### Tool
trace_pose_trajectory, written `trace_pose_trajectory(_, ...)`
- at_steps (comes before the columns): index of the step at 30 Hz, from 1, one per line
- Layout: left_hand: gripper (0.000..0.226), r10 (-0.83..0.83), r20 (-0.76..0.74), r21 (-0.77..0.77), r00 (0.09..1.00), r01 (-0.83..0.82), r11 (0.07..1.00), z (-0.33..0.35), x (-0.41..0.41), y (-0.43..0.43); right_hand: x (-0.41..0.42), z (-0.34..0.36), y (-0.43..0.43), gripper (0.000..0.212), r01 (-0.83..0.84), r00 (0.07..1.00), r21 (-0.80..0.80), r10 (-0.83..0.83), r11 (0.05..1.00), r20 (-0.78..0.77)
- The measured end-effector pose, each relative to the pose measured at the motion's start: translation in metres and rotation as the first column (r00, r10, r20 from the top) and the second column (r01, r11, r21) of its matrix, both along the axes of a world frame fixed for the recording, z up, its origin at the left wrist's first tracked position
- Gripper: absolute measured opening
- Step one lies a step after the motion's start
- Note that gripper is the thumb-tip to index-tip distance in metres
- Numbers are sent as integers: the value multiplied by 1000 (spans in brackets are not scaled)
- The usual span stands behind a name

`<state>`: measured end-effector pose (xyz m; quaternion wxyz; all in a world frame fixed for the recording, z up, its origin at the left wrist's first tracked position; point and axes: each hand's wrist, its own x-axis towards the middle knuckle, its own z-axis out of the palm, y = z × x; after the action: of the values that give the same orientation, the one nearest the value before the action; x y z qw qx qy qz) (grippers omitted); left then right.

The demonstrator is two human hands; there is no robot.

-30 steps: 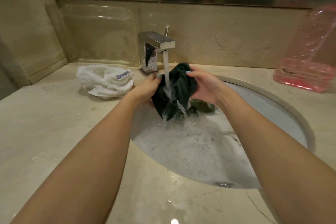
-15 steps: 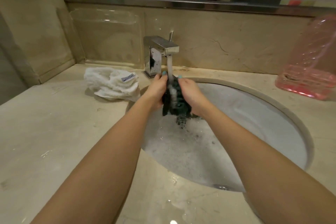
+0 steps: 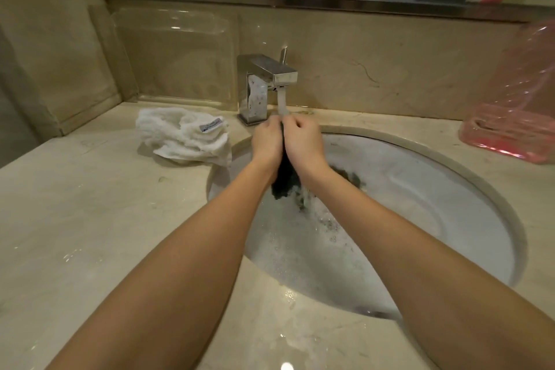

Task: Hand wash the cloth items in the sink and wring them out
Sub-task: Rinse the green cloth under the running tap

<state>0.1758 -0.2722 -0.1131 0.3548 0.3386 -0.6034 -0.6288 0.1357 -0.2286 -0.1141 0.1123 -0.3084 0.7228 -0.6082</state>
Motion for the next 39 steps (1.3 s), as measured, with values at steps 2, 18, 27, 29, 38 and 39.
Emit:
trace_pose_trajectory(2, 30, -45, -20, -18, 999, 44, 999, 3, 2, 4, -5, 5, 0, 40, 44, 997, -2, -44, 999, -66)
trace_pose_trajectory(18, 30, -73, 159, 15, 985, 71, 997, -13, 15, -30, -67, 1, 39, 29, -34, 883, -299, 169, 954, 438)
trace_pose_trajectory(27, 27, -535, 114, 240, 837, 499, 833, -14, 13, -17, -62, 15, 36, 16, -57, 839, -485, 305, 873, 451)
trace_pose_trajectory(29, 27, -602, 130, 281, 788, 553, 785, -10, 15, -14, -61, 15, 34, 17, -68, 822, -492, 328, 868, 465)
trace_pose_trajectory(38, 24, -145, -13, 183, 989, 145, 972, -12, 13, -28, -61, -4, 25, 26, -84, 871, -288, 211, 954, 443)
trace_pose_trajectory(39, 23, -85, -32, 132, 996, 88, 987, -13, 11, -31, -60, -7, 24, 30, -104, 867, -252, 212, 962, 450)
